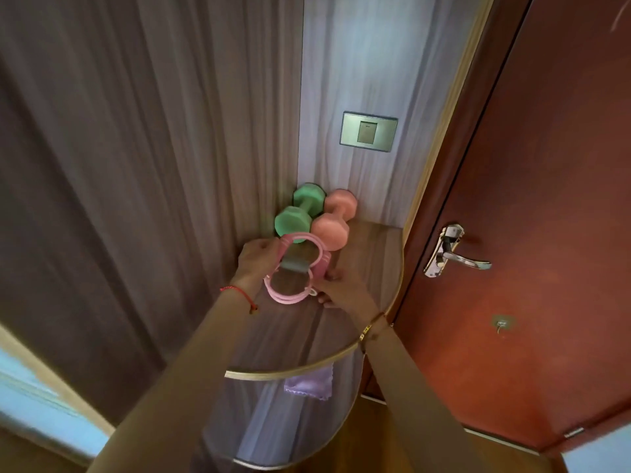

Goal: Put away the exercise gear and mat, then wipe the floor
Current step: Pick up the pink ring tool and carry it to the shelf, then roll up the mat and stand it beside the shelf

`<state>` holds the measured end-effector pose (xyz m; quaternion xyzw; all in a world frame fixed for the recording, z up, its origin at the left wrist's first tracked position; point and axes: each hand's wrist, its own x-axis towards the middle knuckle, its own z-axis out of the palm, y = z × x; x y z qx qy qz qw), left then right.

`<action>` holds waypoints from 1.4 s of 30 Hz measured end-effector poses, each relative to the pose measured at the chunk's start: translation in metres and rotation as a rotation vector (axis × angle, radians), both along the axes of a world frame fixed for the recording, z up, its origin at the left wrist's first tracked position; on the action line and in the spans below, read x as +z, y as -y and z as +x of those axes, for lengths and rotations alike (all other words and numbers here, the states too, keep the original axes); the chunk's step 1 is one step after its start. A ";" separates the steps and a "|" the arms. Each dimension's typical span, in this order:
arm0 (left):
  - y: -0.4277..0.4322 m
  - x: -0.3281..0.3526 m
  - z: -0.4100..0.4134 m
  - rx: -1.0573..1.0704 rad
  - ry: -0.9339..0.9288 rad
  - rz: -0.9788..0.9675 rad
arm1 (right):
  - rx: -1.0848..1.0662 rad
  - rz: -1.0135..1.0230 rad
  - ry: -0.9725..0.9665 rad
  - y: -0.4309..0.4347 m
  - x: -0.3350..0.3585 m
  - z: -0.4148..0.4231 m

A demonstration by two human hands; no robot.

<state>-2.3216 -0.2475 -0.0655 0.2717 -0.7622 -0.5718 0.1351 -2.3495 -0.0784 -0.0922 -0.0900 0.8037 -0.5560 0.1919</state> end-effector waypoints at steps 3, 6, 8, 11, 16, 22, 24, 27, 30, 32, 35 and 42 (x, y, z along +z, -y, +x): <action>0.004 -0.005 -0.003 -0.061 -0.005 0.007 | 0.002 0.039 -0.052 0.000 -0.001 -0.006; 0.008 -0.009 -0.007 -0.097 0.036 -0.169 | 0.018 0.065 -0.118 0.002 -0.004 -0.011; 0.008 -0.013 -0.008 -0.061 0.038 -0.237 | 0.035 0.086 -0.164 0.002 -0.007 -0.014; 0.004 -0.021 -0.007 -0.013 -0.003 -0.306 | 0.044 0.060 -0.127 0.000 -0.008 -0.018; -0.003 -0.022 -0.005 -0.017 -0.050 -0.379 | -0.004 0.008 0.021 -0.005 -0.007 -0.022; -0.006 -0.015 0.006 0.018 -0.195 -0.403 | -0.189 -0.147 0.046 -0.016 -0.003 -0.012; -0.008 -0.012 0.012 0.032 -0.255 -0.439 | -0.252 -0.194 0.051 -0.021 -0.003 -0.007; -0.016 -0.008 0.020 -0.003 -0.369 -0.393 | -0.325 -0.245 0.000 -0.032 -0.001 0.001; -0.035 -0.001 0.022 -0.110 -0.473 -0.196 | -0.411 -0.306 -0.069 -0.049 0.003 0.014; -0.053 0.008 0.026 -0.225 -0.475 -0.037 | -0.467 -0.312 -0.122 -0.064 0.006 0.024; -0.081 0.017 0.041 -0.356 -0.428 -0.064 | -0.514 -0.310 -0.172 -0.091 0.012 0.045; -0.114 0.010 0.035 -0.677 -0.360 0.224 | -0.671 -0.396 -0.235 -0.156 0.024 0.094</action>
